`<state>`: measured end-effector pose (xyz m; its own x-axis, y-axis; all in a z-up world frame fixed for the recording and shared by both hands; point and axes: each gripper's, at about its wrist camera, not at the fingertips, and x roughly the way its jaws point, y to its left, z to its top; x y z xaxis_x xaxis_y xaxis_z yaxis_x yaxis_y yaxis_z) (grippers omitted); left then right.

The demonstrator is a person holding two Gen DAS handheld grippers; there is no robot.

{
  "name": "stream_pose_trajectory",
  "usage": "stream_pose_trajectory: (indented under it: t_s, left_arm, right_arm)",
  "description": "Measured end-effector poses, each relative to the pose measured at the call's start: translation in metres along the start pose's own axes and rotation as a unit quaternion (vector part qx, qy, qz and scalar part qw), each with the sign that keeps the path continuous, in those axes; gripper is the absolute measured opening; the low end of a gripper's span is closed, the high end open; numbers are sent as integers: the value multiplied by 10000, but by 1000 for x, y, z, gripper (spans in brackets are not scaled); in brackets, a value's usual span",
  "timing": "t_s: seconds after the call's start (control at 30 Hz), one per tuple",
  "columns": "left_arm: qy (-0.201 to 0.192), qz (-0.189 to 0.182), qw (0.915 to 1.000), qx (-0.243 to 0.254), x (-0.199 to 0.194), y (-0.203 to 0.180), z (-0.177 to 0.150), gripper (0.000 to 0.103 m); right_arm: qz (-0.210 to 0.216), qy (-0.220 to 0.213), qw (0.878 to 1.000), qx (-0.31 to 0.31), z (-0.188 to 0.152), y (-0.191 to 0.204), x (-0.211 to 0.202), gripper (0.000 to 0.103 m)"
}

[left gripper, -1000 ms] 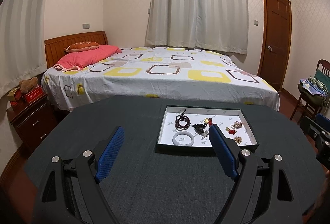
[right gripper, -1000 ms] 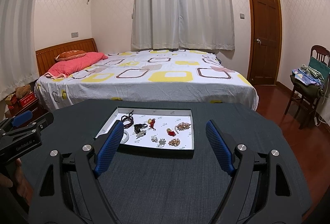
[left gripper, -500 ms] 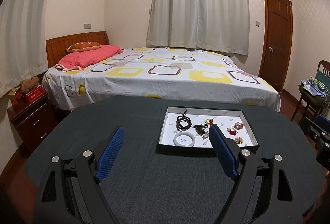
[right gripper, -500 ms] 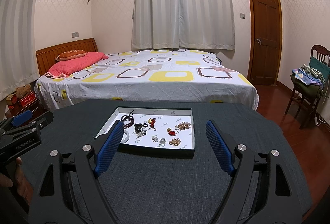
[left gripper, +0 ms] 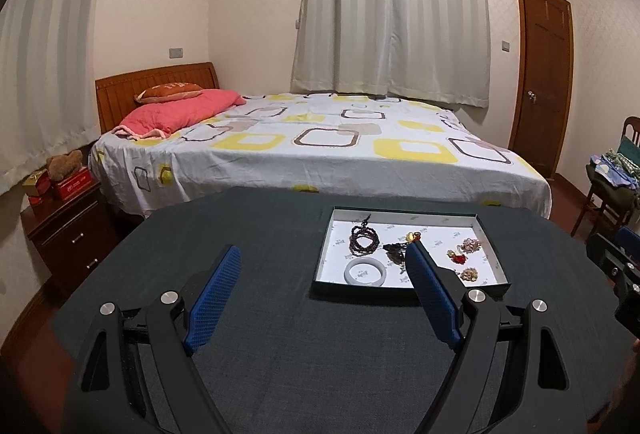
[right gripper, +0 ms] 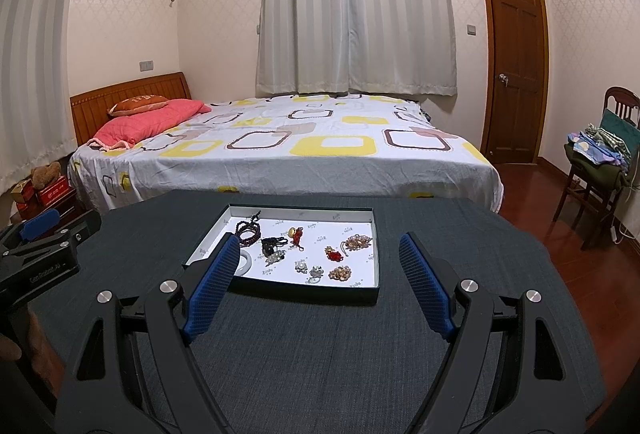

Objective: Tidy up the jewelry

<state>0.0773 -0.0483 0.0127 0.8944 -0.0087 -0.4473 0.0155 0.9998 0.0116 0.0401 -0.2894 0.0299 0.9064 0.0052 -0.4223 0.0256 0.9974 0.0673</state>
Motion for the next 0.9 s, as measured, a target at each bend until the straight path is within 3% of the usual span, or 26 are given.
stream_pose_trajectory:
  t_s: [0.6,0.73,0.9]
  left_arm:
    - [26,-419,9990,-148,6,1,-4,85]
    - [-7,-326,9994,67,7,-6,-7,85]
    - [240,-271,9993,59,20,-3,-11,85]
  right_arm:
    - [5,32,10000,7,-5,9,1,80]
    - [9,58,10000,22,-8,10,3,80]
    - [1,134,9999,48,-14,7,11,80]
